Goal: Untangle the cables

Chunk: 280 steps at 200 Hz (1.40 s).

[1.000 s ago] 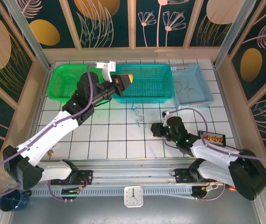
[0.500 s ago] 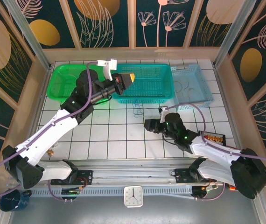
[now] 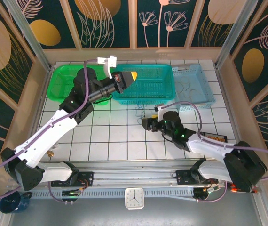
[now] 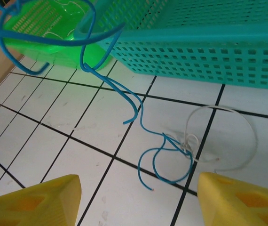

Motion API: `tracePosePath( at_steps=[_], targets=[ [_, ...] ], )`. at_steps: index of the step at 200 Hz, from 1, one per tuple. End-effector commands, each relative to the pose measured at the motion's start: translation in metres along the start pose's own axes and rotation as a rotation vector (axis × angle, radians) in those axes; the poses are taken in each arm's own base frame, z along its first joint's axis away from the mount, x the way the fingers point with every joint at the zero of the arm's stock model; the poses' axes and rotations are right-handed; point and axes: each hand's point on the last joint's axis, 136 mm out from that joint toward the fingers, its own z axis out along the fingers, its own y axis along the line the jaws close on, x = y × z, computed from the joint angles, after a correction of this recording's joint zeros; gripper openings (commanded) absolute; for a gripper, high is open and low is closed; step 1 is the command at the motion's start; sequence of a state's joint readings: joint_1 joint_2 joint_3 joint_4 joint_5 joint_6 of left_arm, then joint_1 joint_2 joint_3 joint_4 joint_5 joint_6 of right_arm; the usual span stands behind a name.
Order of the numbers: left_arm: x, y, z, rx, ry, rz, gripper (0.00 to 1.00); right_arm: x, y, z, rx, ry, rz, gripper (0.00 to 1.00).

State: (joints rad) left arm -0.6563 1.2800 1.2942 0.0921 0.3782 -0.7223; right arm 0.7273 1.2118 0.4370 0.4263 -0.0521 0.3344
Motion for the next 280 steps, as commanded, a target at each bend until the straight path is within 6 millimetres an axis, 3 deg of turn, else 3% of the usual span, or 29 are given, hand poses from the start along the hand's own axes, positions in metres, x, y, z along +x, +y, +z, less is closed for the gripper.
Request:
tracePosePath(
  at_steps=[1,61,98,114,141,162,208,249,280],
  targets=[
    [-0.023,-0.029,-0.007,0.092,-0.054,-0.007,0.00,-0.035,0.012,0.010,-0.034,-0.126,-0.045,0.67],
    [-0.035,-0.049,-0.013,0.171,-0.091,-0.055,0.00,-0.037,0.007,0.045,-0.045,-0.191,0.017,0.68],
    [-0.047,-0.061,-0.017,0.208,-0.120,-0.061,0.00,-0.025,-0.003,0.065,-0.020,-0.180,0.058,0.66],
    [-0.055,-0.069,-0.018,0.222,-0.138,-0.054,0.00,-0.014,-0.008,0.071,-0.011,-0.152,0.074,0.57],
    [-0.074,-0.085,-0.022,0.247,-0.174,-0.025,0.00,0.009,-0.017,0.072,0.003,-0.100,0.112,0.24],
    [-0.089,-0.098,-0.022,0.257,-0.197,0.007,0.00,0.025,-0.024,0.069,0.018,-0.069,0.143,0.17],
    [-0.111,-0.114,-0.018,0.263,-0.223,0.068,0.00,0.047,-0.033,0.065,0.042,-0.017,0.192,0.14],
    [-0.115,-0.114,-0.015,0.251,-0.229,0.088,0.00,0.049,-0.030,0.063,0.025,-0.003,0.202,0.15],
    [-0.108,-0.105,-0.010,0.232,-0.216,0.080,0.00,0.030,-0.013,0.058,-0.032,-0.017,0.190,0.34]
  ],
)
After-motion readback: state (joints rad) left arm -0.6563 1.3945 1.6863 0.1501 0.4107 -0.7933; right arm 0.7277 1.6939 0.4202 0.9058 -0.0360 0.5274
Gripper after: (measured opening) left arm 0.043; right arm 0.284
